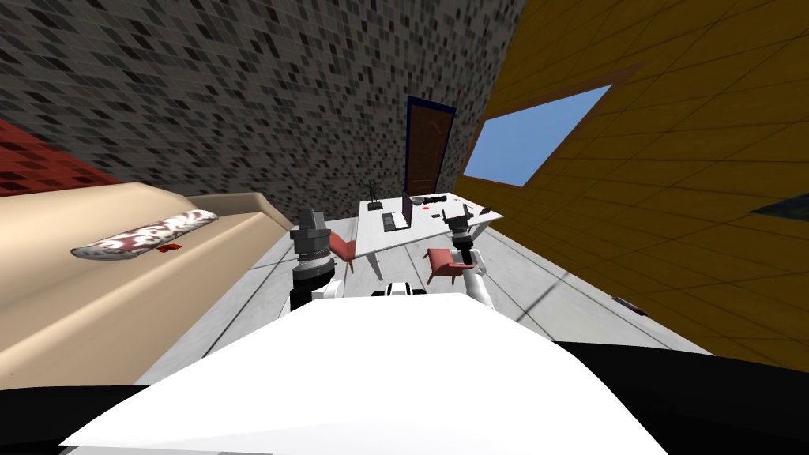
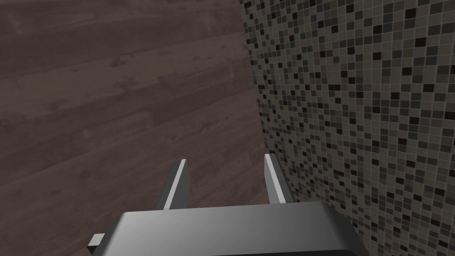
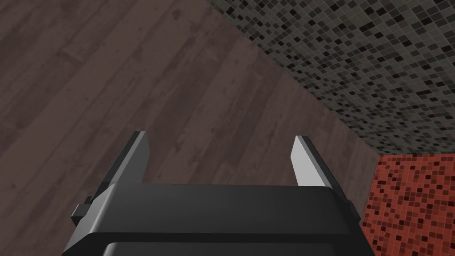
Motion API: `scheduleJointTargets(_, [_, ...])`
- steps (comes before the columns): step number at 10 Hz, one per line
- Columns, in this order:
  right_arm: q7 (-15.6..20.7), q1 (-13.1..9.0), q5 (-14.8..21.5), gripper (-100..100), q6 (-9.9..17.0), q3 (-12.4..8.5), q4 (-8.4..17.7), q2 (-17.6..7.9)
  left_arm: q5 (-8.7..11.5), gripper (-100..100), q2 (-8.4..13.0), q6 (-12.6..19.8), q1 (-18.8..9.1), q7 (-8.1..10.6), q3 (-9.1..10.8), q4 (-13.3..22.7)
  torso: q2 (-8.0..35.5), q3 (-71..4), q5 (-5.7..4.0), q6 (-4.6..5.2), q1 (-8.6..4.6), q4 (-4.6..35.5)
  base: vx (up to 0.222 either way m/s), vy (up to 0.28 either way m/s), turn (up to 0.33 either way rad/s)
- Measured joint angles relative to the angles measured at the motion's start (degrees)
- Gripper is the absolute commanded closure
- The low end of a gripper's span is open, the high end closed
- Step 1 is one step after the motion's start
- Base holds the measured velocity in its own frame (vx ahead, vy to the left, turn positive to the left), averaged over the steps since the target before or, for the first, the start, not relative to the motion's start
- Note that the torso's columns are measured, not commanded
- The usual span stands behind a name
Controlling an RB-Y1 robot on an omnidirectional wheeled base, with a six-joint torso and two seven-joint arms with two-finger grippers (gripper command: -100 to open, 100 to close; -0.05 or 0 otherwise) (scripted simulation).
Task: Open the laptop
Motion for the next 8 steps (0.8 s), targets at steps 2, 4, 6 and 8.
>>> scheduleJointTargets(2, [3.27, -1.66, 1.01, -100, -0.03, -0.70, 2.40, -0.10, 0.00, 0, 0.00, 0.00, 0.00, 0.00, 0.00, 0.00, 0.01, 0.01, 0.00, 0.01, -0.01, 0.00, 0.002, 0.018, 0.004])
scheduleJointTargets(4, [5.78, -2.62, 1.65, -100, -0.14, -1.16, 4.02, -0.16, 0.00, 0, 0.00, 0.00, 0.00, 0.00, 0.00, 0.00, 0.00, 0.00, -0.01, -0.02, 0.00, 0.00, 0.003, 0.023, 0.028])
scheduleJointTargets(6, [9.07, -4.17, 2.56, -100, -0.35, -1.78, 6.69, -0.08, 0.00, 0, 0.00, 0.00, 0.00, 0.00, 0.00, 0.00, -0.01, -0.01, 0.00, -0.01, 0.03, -0.01, 0.006, 0.031, 0.023])
scheduleJointTargets(8, [12.40, -5.38, 3.48, -100, -0.13, -2.28, 8.67, 0.00, 0.00, 0, 0.00, 0.00, 0.00, 0.00, 0.00, 0.00, -0.02, -0.01, 0.00, -0.01, 0.00, -0.01, 0.013, 0.031, 0.022])
